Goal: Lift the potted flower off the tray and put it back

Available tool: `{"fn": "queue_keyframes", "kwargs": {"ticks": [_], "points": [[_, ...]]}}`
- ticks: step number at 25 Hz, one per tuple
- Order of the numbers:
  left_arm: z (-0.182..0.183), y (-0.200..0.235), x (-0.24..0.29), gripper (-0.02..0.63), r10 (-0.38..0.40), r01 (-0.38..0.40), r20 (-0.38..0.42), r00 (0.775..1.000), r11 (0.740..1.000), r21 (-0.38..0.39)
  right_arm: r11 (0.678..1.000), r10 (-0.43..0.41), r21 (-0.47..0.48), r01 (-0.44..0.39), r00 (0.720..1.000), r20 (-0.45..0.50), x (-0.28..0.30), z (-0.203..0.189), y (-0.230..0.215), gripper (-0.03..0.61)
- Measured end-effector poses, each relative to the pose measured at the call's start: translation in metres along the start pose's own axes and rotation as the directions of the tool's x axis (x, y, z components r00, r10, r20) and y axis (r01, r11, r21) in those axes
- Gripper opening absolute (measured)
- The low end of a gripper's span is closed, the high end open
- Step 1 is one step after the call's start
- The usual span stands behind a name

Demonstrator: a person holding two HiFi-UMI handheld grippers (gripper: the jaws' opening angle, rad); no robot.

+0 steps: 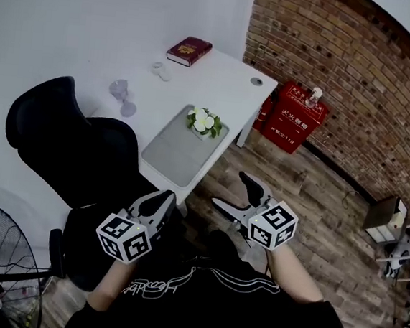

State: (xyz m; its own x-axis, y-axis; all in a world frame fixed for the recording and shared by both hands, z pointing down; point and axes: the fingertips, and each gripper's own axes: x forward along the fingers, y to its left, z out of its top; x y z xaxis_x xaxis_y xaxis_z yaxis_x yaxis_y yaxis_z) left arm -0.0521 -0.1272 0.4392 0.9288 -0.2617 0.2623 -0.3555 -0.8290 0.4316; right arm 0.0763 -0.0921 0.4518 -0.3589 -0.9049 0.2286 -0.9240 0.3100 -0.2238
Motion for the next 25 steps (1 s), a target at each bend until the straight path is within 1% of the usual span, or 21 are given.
{"fn": "queue_keyframes", "kwargs": {"ticks": [4, 8, 13, 19, 25], "points": [[0.007, 0.023, 0.008, 0.046, 0.062, -0.061, 0.037, 0.997, 0.998, -0.023, 0.999, 0.024, -0.023, -0.025, 0.999, -0.046, 0.038, -0.003, -0.031, 0.439], [0.014, 0.042, 0.017, 0.046, 0.136, -0.133, 0.050, 0.989, 0.989, -0.062, 0.998, 0.022, -0.055, -0.028, 0.995, -0.093, 0.077, -0.005, -0.067, 0.443], [0.022, 0.065, 0.025, 0.046, 0.228, -0.220, 0.069, 0.971, 0.970, -0.107, 0.996, 0.031, -0.074, -0.044, 0.984, -0.177, 0.124, -0.021, -0.105, 0.448], [0.030, 0.081, 0.034, 0.046, 0.309, -0.298, 0.062, 0.949, 0.945, -0.134, 0.991, -0.002, -0.129, -0.031, 0.969, -0.246, 0.168, -0.031, -0.146, 0.449], [0.036, 0.098, 0.040, 0.046, 0.379, -0.365, 0.071, 0.923, 0.918, -0.155, 0.986, 0.013, -0.155, -0.064, 0.951, -0.309, 0.201, -0.046, -0.169, 0.449]]}}
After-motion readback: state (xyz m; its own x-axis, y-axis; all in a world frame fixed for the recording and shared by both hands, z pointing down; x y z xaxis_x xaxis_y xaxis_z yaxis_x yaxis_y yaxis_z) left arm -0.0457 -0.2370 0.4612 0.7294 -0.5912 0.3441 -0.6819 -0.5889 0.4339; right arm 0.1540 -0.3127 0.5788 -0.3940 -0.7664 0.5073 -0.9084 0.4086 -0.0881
